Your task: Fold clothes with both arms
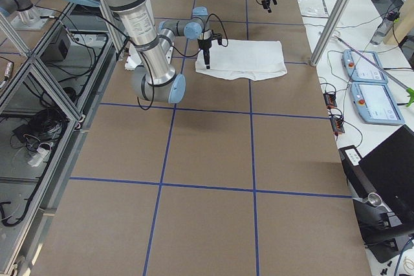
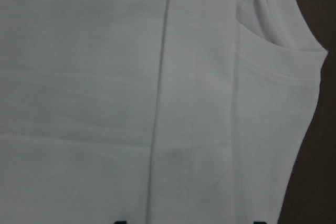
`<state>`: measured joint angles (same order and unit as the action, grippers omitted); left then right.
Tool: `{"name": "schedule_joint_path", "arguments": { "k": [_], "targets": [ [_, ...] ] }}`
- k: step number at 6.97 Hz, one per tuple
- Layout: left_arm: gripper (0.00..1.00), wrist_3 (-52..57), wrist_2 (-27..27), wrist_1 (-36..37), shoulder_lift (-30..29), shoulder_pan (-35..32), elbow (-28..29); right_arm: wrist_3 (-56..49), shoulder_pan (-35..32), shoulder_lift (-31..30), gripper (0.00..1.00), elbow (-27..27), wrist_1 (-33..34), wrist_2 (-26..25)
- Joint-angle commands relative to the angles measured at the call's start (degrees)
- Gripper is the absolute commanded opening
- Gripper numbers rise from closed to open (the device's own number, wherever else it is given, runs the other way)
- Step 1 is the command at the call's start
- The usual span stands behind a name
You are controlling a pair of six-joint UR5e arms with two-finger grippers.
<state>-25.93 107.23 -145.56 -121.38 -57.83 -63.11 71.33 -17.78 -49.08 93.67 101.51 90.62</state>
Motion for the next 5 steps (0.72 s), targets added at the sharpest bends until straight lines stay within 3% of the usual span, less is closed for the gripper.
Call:
{"name": "schedule_joint_path", "arguments": {
  "k": [1, 3, 5],
  "targets": [
    [1.0, 0.0, 0.0, -0.86, 0.36, 0.0, 0.0, -0.75, 0.02, -0.05, 0.83, 1.15, 3.67, 0.08],
    [1.0, 0.0, 0.0, -0.95, 0.36, 0.0, 0.0, -4.44, -0.07, -2.57, 0.83, 5.62, 9.39, 0.08],
    [1.0, 0.0, 0.0, -0.95, 0.36, 0.0, -0.09, -4.71, -0.24, -10.03, 0.82, 10.54, 9.41, -0.01]
  ]
}}
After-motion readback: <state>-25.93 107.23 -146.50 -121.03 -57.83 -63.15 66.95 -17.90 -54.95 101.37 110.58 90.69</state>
